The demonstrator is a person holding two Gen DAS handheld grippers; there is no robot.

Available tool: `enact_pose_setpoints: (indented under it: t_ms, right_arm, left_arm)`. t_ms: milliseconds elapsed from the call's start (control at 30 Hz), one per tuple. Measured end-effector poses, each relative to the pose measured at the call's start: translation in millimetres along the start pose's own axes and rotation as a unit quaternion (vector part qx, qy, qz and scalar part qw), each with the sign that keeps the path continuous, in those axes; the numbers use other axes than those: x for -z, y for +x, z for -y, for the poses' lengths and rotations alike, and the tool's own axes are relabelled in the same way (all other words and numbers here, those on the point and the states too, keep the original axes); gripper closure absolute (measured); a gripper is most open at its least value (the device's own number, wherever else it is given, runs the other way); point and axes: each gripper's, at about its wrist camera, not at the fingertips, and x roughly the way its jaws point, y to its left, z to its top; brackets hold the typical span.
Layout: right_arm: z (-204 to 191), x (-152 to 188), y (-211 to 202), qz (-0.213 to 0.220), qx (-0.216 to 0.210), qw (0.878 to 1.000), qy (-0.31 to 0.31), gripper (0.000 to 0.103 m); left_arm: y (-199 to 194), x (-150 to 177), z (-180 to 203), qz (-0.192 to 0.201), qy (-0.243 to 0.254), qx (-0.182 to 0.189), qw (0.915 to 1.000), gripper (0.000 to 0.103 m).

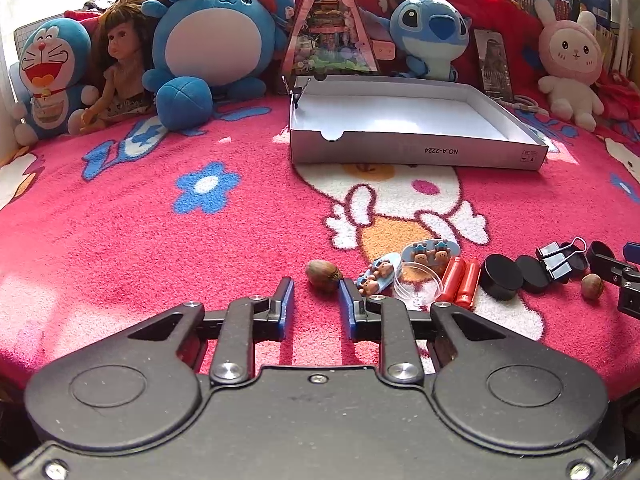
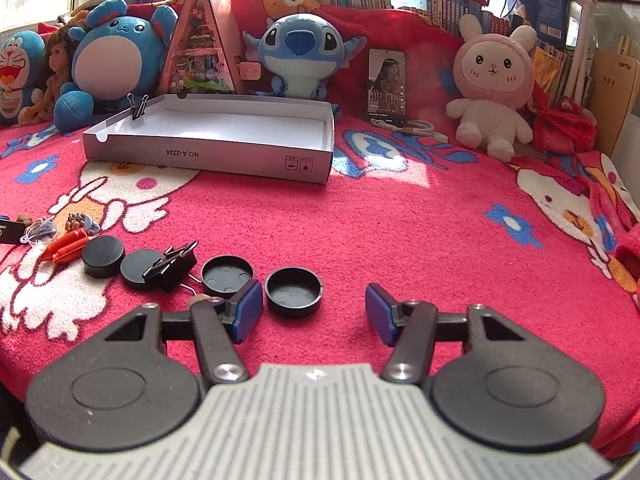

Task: Organize rigid objects
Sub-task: 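Close the right gripper on a black round lid while the left gripper grasps a walnut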

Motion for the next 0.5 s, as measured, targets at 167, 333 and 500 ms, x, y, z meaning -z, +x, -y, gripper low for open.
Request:
enact_pose_setpoints:
  t_ms: [167, 333, 500]
  right_arm:
    - [6.5, 2.1, 0.7, -0.001, 0.003, 1.0, 0.021, 0.034]
    - [1.6, 3.7, 2.4, 0.002, 0.007, 1.0, 0.014, 0.037]
    - [-2.8, 2.6, 4.3, 0.003, 0.0, 1.0, 0.011, 0.044]
  left_arm:
    - [2.6, 2.1, -3.5, 0.002, -0.002, -0.008, 1.0, 0.079]
    - [4.9, 0.3, -4.2, 0.006, -0.008, -0.011, 0.9999, 0.079]
    - [7.3, 0.8, -1.8, 0.011, -0.005, -0.014, 0.9998, 0.079]
